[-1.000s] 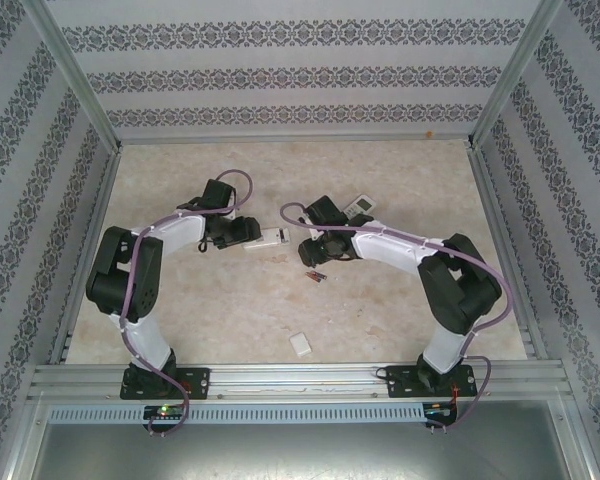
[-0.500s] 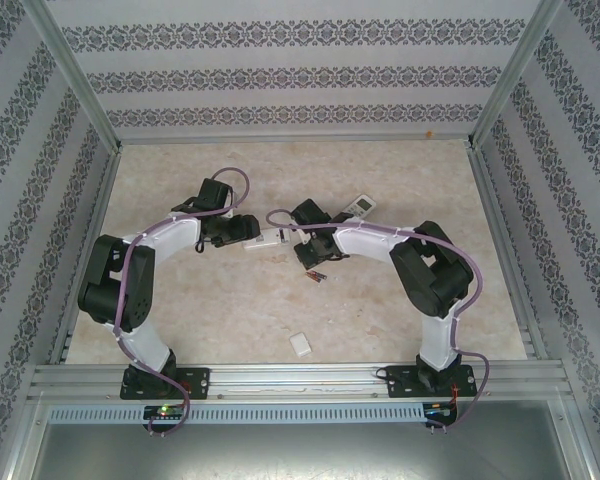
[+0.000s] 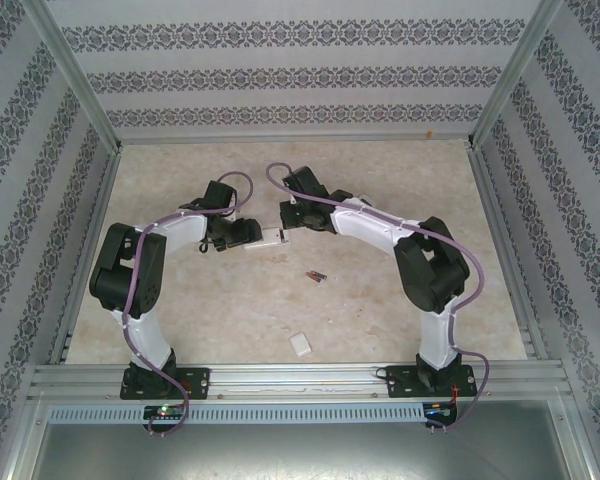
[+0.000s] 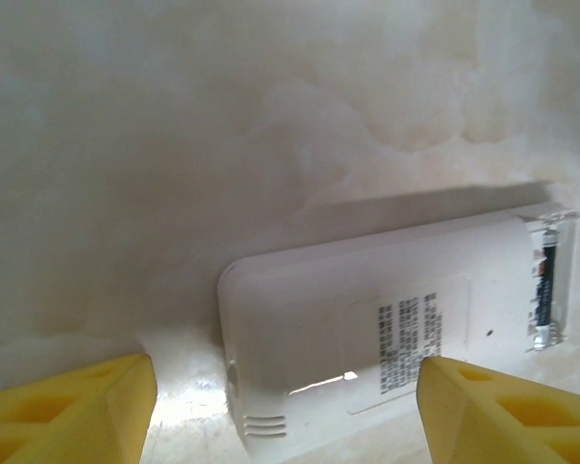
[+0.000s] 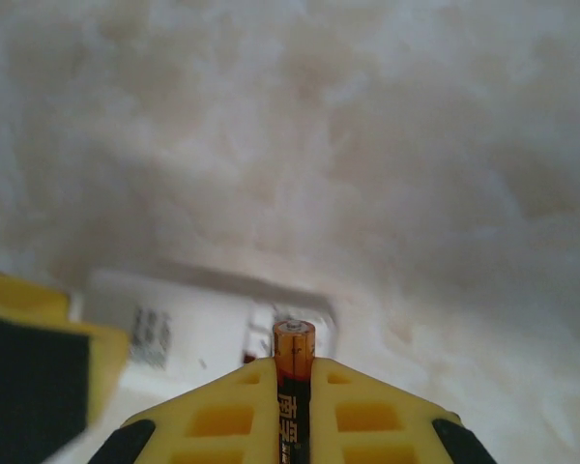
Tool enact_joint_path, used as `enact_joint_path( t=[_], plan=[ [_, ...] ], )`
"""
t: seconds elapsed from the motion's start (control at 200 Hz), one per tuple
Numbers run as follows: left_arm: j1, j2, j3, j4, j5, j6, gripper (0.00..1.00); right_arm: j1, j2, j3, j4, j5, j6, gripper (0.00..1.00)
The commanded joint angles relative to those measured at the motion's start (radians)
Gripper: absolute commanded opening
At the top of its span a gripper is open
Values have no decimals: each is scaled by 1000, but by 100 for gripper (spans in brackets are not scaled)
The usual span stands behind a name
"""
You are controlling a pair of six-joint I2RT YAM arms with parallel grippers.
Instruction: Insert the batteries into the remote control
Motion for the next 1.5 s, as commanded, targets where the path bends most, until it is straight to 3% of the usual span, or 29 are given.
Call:
enact_joint_path(
  t=[0.0, 0.485, 1.034, 1.494],
  plan=[
    [6, 18, 28, 16, 3, -6, 73, 10, 77, 50, 3, 32, 45, 12],
    [6, 6, 3, 36, 13, -13, 73, 19, 184, 68, 0, 3, 67, 14],
    [7, 0, 13, 19, 11, -11, 73, 22, 119, 49, -39, -30, 120, 28],
    [6, 22, 48, 7, 16, -5, 71, -10, 165, 127, -66, -18, 100, 24]
  ],
)
